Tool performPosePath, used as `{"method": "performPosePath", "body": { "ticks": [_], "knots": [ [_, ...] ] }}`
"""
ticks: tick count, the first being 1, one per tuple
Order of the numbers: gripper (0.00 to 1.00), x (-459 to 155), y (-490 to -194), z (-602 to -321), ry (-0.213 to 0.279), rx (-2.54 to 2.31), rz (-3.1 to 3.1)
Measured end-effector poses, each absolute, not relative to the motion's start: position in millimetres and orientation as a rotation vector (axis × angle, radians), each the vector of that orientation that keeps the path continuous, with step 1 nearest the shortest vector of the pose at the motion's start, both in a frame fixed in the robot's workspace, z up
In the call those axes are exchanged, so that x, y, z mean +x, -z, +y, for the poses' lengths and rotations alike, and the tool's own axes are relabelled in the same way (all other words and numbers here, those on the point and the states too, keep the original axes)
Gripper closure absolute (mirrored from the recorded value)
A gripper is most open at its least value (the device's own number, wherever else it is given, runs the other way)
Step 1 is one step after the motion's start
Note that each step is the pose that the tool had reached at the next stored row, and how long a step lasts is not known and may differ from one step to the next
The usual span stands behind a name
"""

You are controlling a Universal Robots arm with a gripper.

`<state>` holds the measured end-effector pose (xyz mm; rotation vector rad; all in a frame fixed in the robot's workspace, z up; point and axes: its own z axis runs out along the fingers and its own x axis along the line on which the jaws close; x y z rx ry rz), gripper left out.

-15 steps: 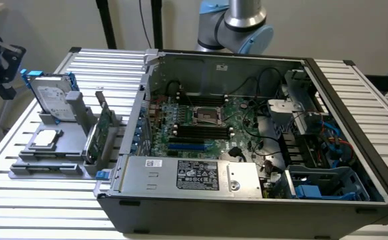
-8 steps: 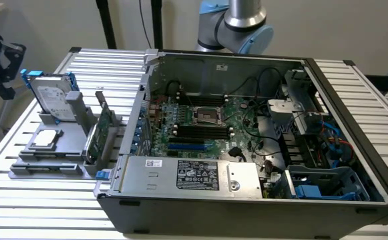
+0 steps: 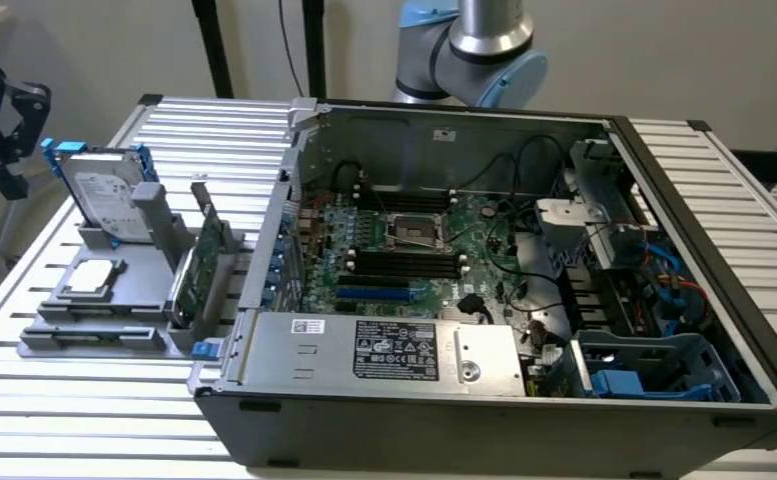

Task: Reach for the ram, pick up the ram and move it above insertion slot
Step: 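Pick up the ram and move it above insertion slot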

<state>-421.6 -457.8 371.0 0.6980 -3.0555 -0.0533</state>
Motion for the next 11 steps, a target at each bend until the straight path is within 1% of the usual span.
{"method": "performPosePath", "body": {
  "ticks": [11],
  "knots": [
    [0.89,-421.6,-370.9,-457.8,0.052,0.999,-2.967]
  ]
}}
